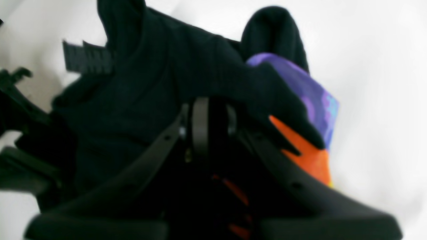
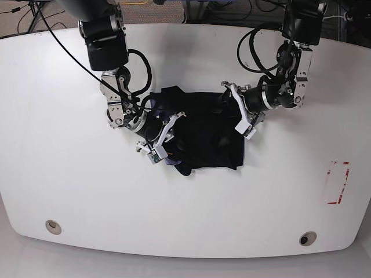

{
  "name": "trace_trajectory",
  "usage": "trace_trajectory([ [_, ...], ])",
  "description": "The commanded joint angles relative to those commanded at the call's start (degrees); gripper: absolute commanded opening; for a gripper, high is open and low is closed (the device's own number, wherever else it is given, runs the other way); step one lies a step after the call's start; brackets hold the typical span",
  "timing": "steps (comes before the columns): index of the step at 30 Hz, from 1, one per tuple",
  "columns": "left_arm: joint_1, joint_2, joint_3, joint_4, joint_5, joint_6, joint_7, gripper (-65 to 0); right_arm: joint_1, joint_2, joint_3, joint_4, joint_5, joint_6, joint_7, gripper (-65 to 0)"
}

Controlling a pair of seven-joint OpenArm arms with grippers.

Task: Layout the t-shirt on the table in an organized manner, then fold the t-shirt properly
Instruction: 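Grip the bundle's sides with both grippers and square it into a rectangle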

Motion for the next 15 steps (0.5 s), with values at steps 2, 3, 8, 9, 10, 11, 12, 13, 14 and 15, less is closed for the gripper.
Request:
trace_trajectory([
  [2,0.0,-1.14,-0.09,1.58,0.0,-2.29,0.09,-47.2,-0.18,0.18,0.0,2.02,0.0,-0.09,-2.64,-58.7],
  [3,0.0,-2.11,-0.09,2.99,0.0,-3.96,0.26,-47.2,-0.18,0.18,0.0,3.43,0.0,-0.09,-4.84,-58.7],
  [8,-2.46,-4.04,-0.18,8.09,0.09,-4.79,3.96,-47.2,-2.02,0.53,0.09,10.11,0.0,-0.26,-10.81,-59.0],
  [9,-3.08,-4.22,-0.18,8.62,0.09,-4.79,4.92,-47.2,-2.64,0.62,0.09,12.13,0.0,-0.26,-11.6,-59.0],
  [10,-3.96,-4.4,-0.18,9.76,0.09,-4.79,6.33,-47.2,-3.52,0.62,0.09,15.03,0.0,-0.35,-12.75,-59.0],
  [11,-4.75,-4.4,-0.18,10.81,0.09,-4.79,7.56,-47.2,-4.31,0.62,0.26,17.76,0.0,-0.35,-13.8,-59.0],
  [12,-5.63,-4.4,-0.35,12.48,0.0,-4.79,8.88,-47.2,-5.19,0.62,0.97,20.57,0.0,-0.35,-15.21,-58.8],
  [13,-5.89,-4.31,-0.62,13.71,0.0,-4.79,9.58,-47.2,-5.8,0.62,1.76,23.03,0.0,-0.35,-16.7,-58.8],
  [14,-6.15,-4.22,-0.97,14.77,0.0,-4.79,10.2,-47.2,-6.24,0.26,2.46,24.88,0.0,-0.35,-17.85,-58.8],
  [15,-6.24,-3.96,-1.58,16.7,0.0,-4.79,11.08,-47.2,-6.68,0.09,3.34,27.69,0.0,-0.35,-19.69,-58.8],
])
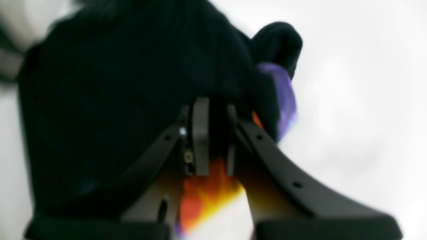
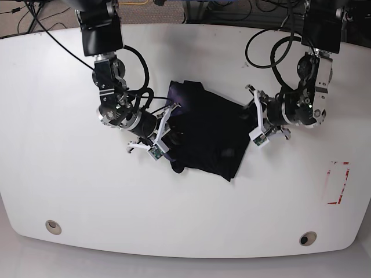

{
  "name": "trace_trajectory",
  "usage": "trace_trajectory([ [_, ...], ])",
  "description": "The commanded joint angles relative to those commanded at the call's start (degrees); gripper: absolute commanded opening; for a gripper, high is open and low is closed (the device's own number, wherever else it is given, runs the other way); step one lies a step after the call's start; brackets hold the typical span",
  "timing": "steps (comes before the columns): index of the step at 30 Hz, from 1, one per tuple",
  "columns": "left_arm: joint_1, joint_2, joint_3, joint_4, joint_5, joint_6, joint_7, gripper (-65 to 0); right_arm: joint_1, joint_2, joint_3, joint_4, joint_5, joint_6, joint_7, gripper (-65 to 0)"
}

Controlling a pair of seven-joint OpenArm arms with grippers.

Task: Layout the t-shirt on the table in an organized manner, then fold the t-shirt properly
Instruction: 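Grip the bundle's sides with both grippers and square it into a rectangle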

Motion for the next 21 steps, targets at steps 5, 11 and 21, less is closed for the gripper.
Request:
trace_trajectory([
  [5,0.7,4.57,-0.62,4.66,0.09,0.0,2.73,-47.2,0.26,-2.29,0.26,5.27,-0.35,0.09,-3.08,-58.8],
  [11,2.37,9.93,-0.35,4.22,0.44,0.0,2.55,-47.2,4.92,-2.46,0.18,-1.67,-0.35,0.26,-2.73,-58.8],
  [21,3.96,14.15,-0.26,-3.87,0.44,0.0,0.35,-47.2,7.56,-1.14,0.09,-23.38,-0.35,0.35,14.95,-58.8],
])
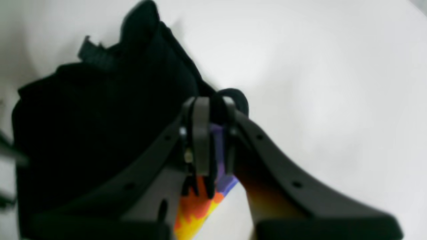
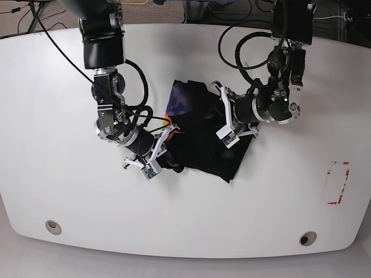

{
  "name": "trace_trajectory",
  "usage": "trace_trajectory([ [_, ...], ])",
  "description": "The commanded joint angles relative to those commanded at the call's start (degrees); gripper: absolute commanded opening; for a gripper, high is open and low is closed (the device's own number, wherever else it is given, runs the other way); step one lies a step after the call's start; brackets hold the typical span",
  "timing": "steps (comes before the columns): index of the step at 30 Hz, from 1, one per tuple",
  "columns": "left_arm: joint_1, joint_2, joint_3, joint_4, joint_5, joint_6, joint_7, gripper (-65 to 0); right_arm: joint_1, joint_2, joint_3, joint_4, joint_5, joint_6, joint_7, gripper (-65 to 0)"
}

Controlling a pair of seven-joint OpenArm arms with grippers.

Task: Layout the t-shirt on the table in an organized manner, then fold the t-shirt properly
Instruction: 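Grip the bundle's sides with both grippers and square it into a rectangle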

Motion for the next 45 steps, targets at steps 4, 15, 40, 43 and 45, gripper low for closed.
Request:
trace_trajectory([
  [4,-0.35,-0.62,0.09,-5.89,0.7,0.0,-3.69,-47.2,0.18,2.02,0.18,-6.59,0.09,0.09,4.66,-58.8],
  [15,-4.66,-2.37,0.09,-16.97,10.2,0.0,-6.51,-47.2,-11.16,5.71,0.62,1.85,0.35,-0.35,4.92,-59.1],
  [40,-13.01,-8.09,-0.26,-13.89,11.34,0.0,-5.1,-47.2,-26.9,-2.37,5.89,35.08,0.0,-0.35,-15.12,-59.1],
  [43,-13.01,-7.74,-0.26,-8.88,11.34,0.0,-2.9,-47.2,-26.73,-2.02,6.15,38.59,0.0,-0.35,-16.97,-59.1],
  [45,-12.84,-7.74,-0.26,-4.48,11.34,0.0,-1.93,-47.2,-26.64,-1.23,7.38,40.44,0.0,-0.35,-16.97,-59.1],
])
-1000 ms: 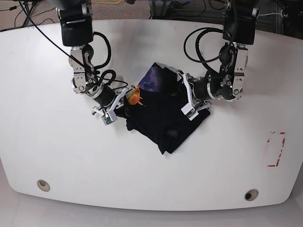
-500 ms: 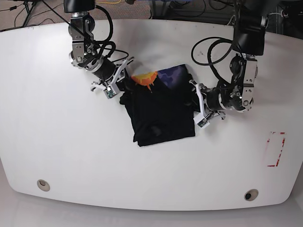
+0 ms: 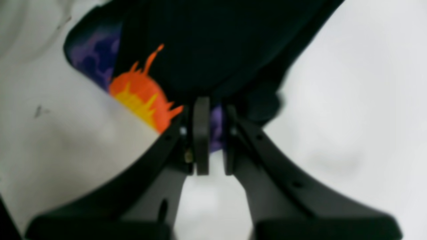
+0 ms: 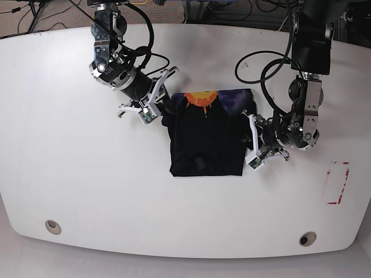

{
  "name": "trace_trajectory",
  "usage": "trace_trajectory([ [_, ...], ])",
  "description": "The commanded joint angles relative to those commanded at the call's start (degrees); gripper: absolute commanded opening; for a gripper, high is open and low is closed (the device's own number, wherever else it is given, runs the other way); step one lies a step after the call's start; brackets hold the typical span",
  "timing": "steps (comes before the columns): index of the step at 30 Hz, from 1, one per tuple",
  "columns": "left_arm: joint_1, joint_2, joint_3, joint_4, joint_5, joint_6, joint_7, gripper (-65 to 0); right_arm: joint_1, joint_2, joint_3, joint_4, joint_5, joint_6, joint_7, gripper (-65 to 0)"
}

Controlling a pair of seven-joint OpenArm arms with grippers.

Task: Layout the t-shirt on the table in an organized manner, then fold the t-shirt properly
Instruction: 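Grip the bundle's sides with both grippers and square it into a rectangle, then grasp the folded shirt with the left gripper and drag it to the table edge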

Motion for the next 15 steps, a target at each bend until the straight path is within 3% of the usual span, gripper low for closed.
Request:
trace_trajectory([
  [2,0.35,0.44,0.0,3.6,0.0,0.0,0.35,-47.2,0.0,0.62,1.85,1.14,0.0,0.0,0.0,-59.1],
  [7,1.41,5.27,0.0,9.32,0.62,0.22,0.44,-47.2,2.02,2.37,6.33,1.49,0.0,0.0,0.0,-59.1],
  [11,2.02,9.67,0.26,9.76,2.29,4.79,0.26,-47.2,3.08,3.16,9.58,1.32,0.0,0.0,0.0,-59.0],
  [15,2.11,14.86,0.26,8.09,4.31,7.78,0.18,-47.2,3.87,3.25,12.31,1.14,0.0,0.18,0.0,-59.0],
])
